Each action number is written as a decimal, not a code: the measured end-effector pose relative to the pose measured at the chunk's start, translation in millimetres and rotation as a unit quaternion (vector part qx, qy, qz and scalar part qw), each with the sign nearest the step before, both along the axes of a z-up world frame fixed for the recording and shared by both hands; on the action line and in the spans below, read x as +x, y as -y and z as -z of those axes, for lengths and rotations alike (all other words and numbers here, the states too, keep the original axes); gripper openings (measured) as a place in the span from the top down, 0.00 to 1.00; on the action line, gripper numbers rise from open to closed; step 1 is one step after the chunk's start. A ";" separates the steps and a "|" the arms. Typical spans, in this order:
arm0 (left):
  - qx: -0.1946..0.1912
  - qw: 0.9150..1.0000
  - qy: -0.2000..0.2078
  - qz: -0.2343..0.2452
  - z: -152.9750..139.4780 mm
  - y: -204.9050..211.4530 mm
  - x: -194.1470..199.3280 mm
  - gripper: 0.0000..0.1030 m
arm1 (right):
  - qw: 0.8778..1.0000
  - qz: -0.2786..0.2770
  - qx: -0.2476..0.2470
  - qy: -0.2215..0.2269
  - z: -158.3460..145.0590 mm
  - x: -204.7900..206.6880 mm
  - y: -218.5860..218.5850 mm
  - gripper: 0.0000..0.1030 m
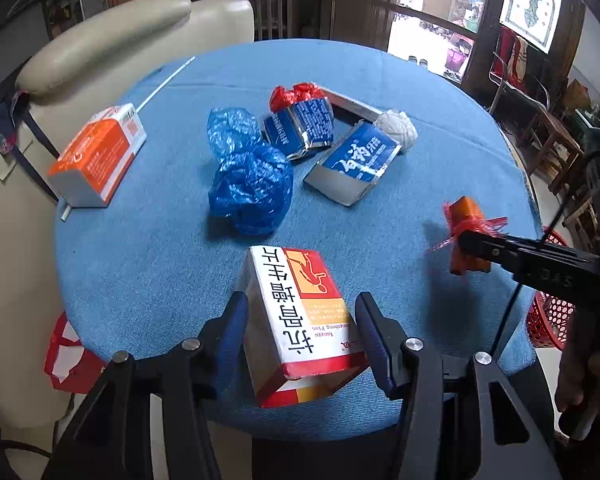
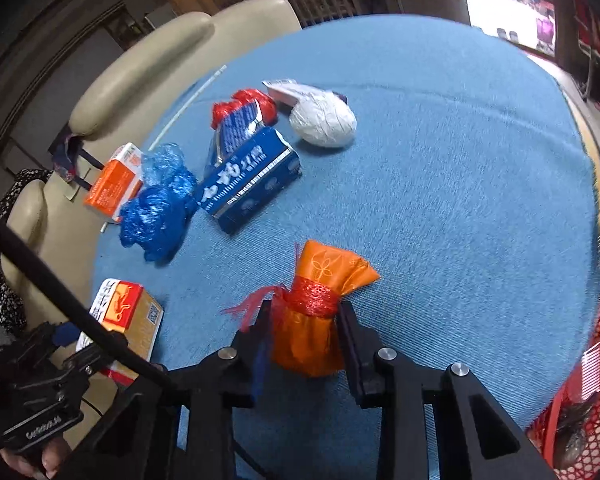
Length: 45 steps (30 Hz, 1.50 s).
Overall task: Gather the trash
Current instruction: 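Grasp the orange wrapped bundle with the right gripper while the left gripper approaches the medicine box, then grasp the white-and-red medicine box with the left gripper and lift it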
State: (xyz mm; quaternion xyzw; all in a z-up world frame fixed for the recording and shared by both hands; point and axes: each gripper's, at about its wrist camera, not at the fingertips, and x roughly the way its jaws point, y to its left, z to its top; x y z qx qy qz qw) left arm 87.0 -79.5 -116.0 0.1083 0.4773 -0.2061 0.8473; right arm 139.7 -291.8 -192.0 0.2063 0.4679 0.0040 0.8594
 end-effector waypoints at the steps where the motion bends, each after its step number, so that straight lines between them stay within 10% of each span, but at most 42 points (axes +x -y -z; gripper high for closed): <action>1: 0.000 1.000 0.002 0.002 -2.3 1.1 -1.4 0.47 | 1.000 -0.001 -0.002 0.008 -4.3 -3.9 0.7 0.68; 3: 0.002 1.000 0.003 0.006 -5.2 3.8 -3.9 0.84 | 1.000 -0.002 -0.001 0.022 -11.5 -10.8 3.0 0.68; 4: 0.002 1.000 -0.003 0.009 -6.0 5.1 -4.2 0.86 | 0.999 -0.002 -0.002 0.032 -16.0 -15.6 4.6 0.68; 13: -0.033 0.999 -0.024 -0.004 4.0 -3.0 6.7 0.80 | 0.998 0.009 0.006 0.068 -36.7 -41.9 19.7 0.68; 17: -0.043 0.999 -0.027 -0.017 8.5 -11.2 8.7 0.44 | 0.998 0.011 0.011 0.068 -35.3 -47.5 24.1 0.68; 23: -0.057 0.998 -0.024 -0.002 -0.9 -6.2 -5.3 0.33 | 0.997 0.014 0.014 0.077 -35.9 -51.5 29.5 0.68; 30: -0.021 1.000 -0.013 0.007 12.7 11.1 -16.8 0.33 | 0.996 0.010 0.003 0.087 -38.8 -57.7 26.8 0.68; 33: -0.018 1.000 -0.015 0.006 15.0 12.3 -15.1 0.54 | 0.996 0.011 -0.004 0.093 -40.9 -64.1 28.0 0.68; 45: -0.021 0.999 0.022 0.028 -6.6 27.1 -28.2 0.54 | 0.992 0.032 -0.002 0.118 -47.5 -90.8 46.5 0.68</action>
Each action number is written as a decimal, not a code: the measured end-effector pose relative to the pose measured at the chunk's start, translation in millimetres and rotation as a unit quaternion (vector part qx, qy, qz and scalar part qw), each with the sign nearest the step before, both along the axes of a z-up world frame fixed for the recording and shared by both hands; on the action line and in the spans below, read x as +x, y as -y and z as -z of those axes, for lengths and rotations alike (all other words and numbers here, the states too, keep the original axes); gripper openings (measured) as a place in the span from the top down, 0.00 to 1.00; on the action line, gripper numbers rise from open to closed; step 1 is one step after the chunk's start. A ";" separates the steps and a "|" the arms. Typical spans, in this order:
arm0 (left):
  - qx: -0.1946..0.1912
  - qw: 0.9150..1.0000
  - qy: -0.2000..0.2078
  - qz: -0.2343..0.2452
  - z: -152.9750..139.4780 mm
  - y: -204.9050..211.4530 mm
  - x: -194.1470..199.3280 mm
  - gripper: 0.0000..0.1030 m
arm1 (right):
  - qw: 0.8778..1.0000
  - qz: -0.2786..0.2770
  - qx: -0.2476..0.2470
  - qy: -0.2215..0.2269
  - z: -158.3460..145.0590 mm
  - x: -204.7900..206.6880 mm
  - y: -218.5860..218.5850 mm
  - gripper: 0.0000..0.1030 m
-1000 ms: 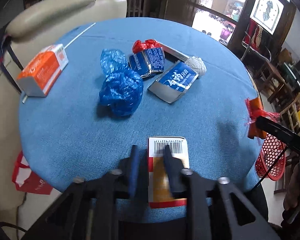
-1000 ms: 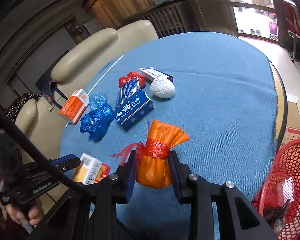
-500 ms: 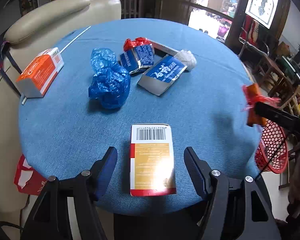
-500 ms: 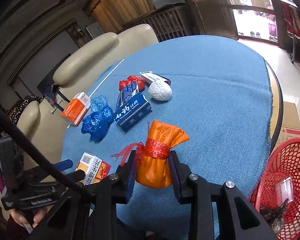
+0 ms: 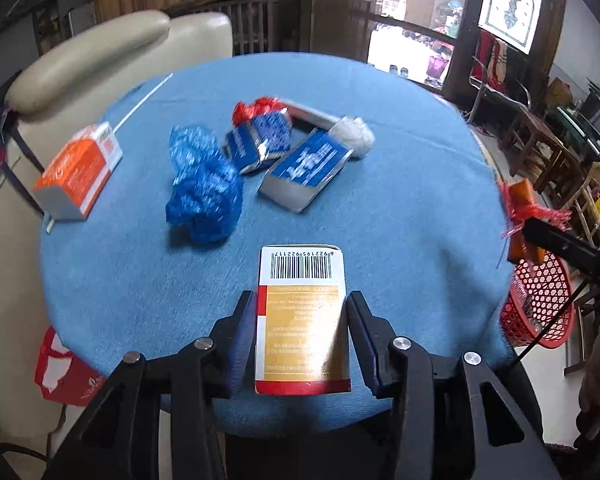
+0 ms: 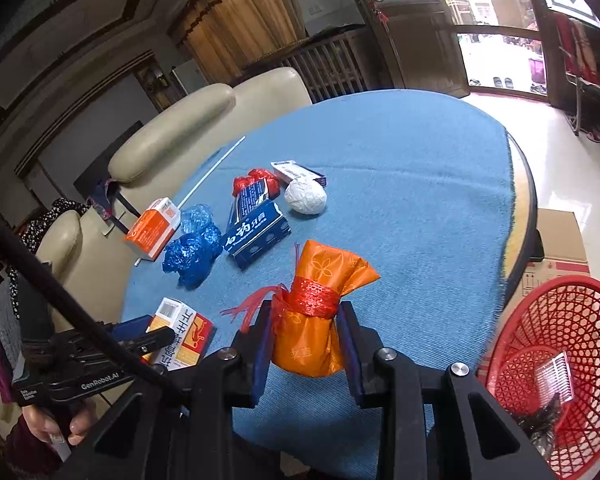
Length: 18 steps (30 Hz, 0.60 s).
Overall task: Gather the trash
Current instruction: 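Grasp the white-and-red medicine box with the left gripper and lift it, then carry the medicine box and orange bundle over the red basket and release both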
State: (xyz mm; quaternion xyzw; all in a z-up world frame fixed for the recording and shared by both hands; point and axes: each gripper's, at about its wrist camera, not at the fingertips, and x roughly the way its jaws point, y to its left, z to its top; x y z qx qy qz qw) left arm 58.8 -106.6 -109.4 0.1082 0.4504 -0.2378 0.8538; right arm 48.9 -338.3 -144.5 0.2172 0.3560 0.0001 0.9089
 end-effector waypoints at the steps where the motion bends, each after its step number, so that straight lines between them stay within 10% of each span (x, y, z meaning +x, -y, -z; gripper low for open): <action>1: 0.000 1.000 0.005 0.003 -3.8 2.9 -1.9 0.54 | 1.000 0.002 0.002 0.002 -0.6 -2.7 1.8 0.68; 18: 0.035 0.990 0.118 0.072 -67.3 78.5 -46.0 0.54 | 0.998 0.047 0.010 0.045 -19.6 -57.3 40.2 0.68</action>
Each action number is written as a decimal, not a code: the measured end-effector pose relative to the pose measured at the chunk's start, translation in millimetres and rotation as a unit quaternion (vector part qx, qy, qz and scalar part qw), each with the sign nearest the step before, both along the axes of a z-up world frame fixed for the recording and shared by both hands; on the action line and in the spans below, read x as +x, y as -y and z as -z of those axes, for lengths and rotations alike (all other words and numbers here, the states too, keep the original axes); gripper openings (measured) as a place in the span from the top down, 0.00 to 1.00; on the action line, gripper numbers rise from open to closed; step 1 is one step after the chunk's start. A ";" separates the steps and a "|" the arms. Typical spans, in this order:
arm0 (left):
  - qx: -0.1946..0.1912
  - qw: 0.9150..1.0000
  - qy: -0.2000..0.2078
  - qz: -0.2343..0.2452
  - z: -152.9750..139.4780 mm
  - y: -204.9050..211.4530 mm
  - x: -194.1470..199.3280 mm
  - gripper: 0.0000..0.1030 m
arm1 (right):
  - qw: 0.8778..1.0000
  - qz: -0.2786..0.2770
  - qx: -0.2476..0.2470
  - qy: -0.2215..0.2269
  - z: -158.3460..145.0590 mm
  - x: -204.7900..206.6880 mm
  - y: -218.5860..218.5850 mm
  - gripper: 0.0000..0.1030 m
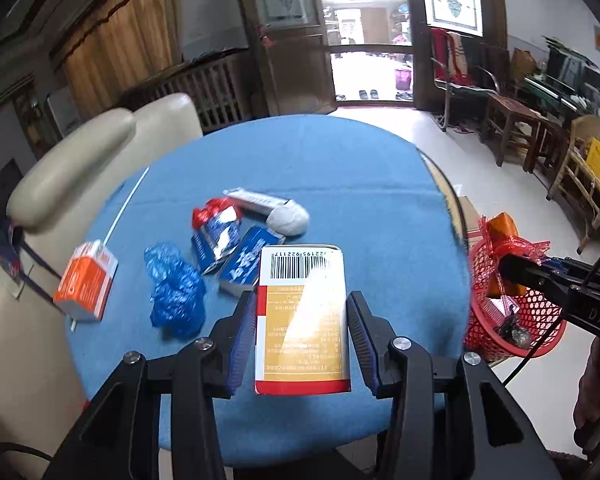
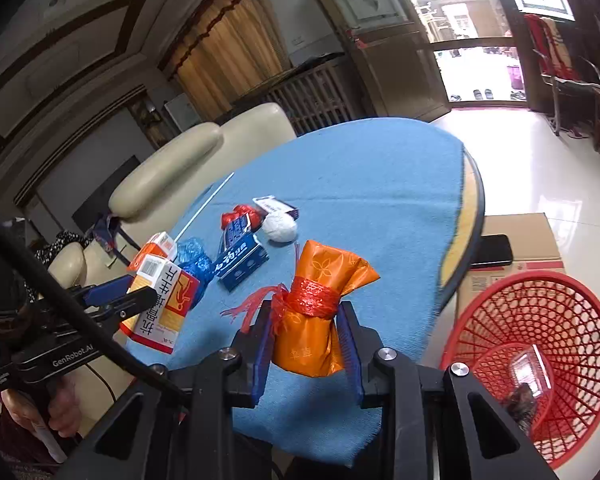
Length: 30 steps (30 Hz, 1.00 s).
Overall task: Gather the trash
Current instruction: 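Carry the medicine box and orange bundle over the red basket and release both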
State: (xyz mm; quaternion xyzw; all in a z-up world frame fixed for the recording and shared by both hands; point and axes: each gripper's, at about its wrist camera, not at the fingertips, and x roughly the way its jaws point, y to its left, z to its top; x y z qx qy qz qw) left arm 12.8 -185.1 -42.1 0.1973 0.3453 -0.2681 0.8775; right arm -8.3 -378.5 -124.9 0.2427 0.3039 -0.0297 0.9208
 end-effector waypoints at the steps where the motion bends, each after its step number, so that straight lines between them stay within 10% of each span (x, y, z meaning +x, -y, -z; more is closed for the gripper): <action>1: 0.001 1.000 0.003 0.002 -1.2 2.8 -2.0 0.54 | 1.000 0.004 0.000 0.002 -0.8 -4.0 2.9 0.68; 30: 0.039 0.995 0.052 0.080 -12.6 91.5 -52.3 0.54 | 0.995 0.093 0.032 0.032 -2.1 -95.7 69.2 0.68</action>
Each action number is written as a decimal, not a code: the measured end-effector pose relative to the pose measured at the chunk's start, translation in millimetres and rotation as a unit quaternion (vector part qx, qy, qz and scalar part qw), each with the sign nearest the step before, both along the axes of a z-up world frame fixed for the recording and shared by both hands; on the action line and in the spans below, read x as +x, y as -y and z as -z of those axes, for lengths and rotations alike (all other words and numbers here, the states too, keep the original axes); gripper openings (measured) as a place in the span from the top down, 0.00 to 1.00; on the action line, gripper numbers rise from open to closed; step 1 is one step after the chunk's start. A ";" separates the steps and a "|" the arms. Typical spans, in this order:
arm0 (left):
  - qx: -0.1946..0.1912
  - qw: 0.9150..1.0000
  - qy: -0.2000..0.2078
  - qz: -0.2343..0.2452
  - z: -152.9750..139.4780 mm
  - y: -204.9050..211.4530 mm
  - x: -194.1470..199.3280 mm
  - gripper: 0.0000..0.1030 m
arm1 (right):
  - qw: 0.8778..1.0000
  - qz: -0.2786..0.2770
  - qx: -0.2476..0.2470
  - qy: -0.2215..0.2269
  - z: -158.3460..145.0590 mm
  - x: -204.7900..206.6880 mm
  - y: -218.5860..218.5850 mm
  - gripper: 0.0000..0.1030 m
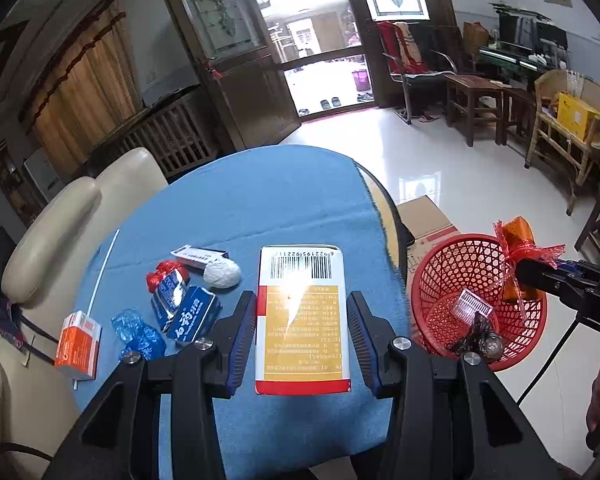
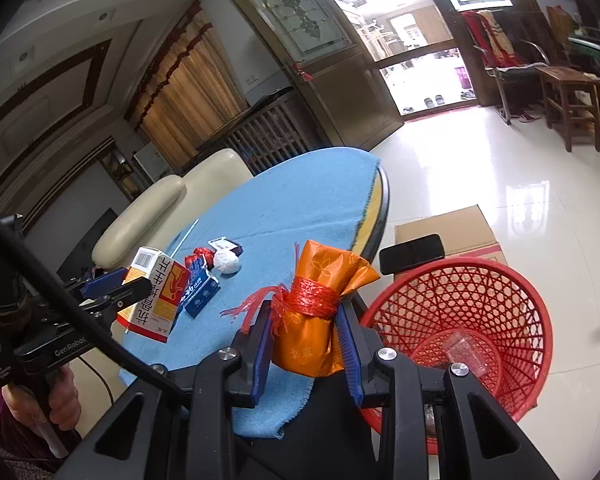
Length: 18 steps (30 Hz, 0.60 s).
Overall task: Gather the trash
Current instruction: 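Carry the medicine box and orange bundle over the red basket and release both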
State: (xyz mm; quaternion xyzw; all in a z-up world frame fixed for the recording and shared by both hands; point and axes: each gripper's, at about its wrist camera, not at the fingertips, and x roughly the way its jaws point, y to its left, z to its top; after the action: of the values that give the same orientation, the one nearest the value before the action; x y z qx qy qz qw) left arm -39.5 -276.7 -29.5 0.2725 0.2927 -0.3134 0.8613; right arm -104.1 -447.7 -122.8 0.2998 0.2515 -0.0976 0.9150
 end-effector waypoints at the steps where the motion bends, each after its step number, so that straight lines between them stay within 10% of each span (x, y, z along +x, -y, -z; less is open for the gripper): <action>1: 0.001 1.000 0.000 0.003 0.3 2.7 -1.0 0.54 | 1.000 0.004 0.001 0.001 1.0 -3.1 2.5 0.68; 18: 0.016 0.998 0.004 0.065 10.3 60.6 -27.5 0.54 | 0.999 0.047 0.019 0.002 10.8 -39.8 32.9 0.68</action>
State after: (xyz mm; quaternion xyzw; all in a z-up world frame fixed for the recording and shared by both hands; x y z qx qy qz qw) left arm -67.0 -337.2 -39.7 0.3061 0.2758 -0.3631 0.8357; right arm -143.9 -480.7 -133.5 0.3285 0.2373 -0.1355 0.9041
